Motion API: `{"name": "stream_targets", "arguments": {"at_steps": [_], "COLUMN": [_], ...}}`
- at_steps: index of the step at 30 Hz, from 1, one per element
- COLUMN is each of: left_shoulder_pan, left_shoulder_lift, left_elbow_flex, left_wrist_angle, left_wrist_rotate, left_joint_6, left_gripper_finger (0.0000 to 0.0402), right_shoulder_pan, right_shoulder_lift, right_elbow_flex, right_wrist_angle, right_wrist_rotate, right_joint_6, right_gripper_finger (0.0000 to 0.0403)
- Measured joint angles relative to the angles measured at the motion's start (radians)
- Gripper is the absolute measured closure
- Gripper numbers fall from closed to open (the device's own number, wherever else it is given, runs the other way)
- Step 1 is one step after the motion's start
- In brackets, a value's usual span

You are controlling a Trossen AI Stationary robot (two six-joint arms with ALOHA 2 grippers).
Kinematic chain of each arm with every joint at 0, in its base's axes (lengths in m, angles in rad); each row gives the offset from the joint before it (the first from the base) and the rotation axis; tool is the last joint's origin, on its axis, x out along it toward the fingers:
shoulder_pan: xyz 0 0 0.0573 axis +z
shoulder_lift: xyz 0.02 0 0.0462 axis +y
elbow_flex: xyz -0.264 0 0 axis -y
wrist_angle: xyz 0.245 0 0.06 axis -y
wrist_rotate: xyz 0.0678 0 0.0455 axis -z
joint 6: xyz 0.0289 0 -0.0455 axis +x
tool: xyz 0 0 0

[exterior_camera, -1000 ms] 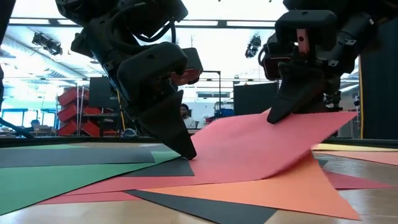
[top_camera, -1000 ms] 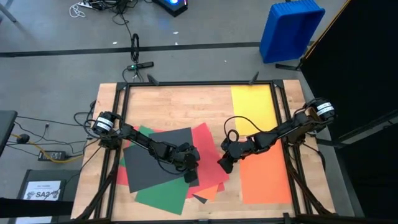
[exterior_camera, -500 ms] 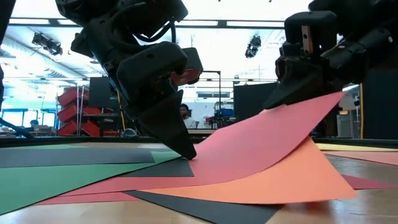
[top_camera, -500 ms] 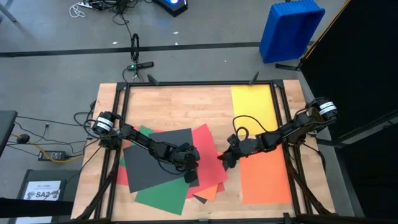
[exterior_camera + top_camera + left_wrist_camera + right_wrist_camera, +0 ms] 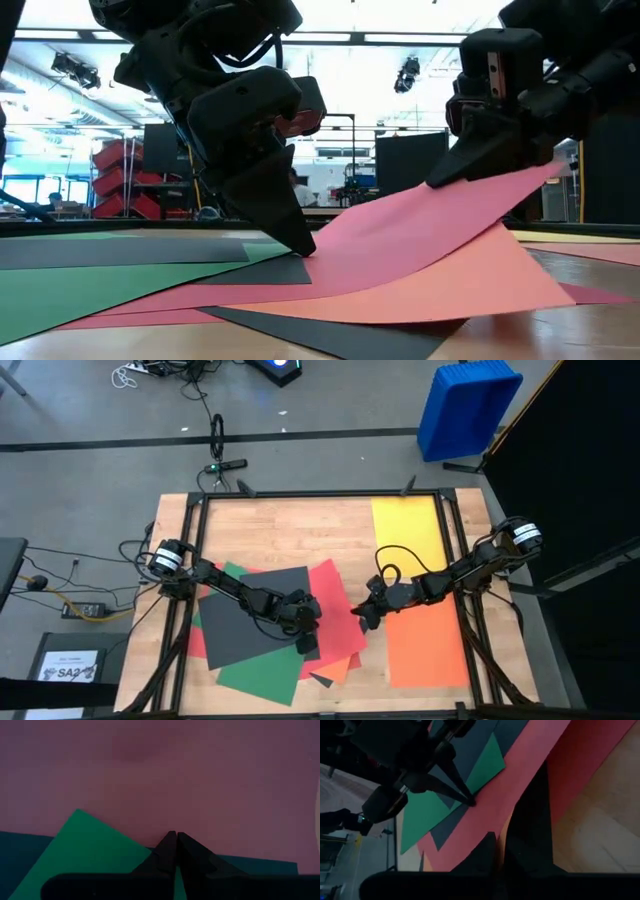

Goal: Organize paper
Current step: Stack the orange colored paper on top of the orange colored papers

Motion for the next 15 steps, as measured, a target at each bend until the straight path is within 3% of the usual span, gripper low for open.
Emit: {"name": "stream_targets", "arguments": {"at_steps": [7,15], "left_shoulder_pan": [0.000,0.000], "left_shoulder_lift": [-0.002,-0.002], "left_elbow_flex": [0.000,0.002], "left_wrist_angle": [0.000,0.004], "left_wrist_rotate": [0.025,0.063], "left_joint_6": [0.004,0.006], "left_gripper_finger": [0.0401,0.0393], "right_shoulder_pan": [0.000,0.000], "right_shoulder_lift": [-0.009,-0.110], "right_elbow_flex": [0.000,0.000], "right_wrist_angle": [-0.006,-0.043], "right_wrist_rotate": [0.021,0.035], "right_joint_6": [-0.035,-0.084], "right_gripper_finger": [0.0403,0.0403]}}
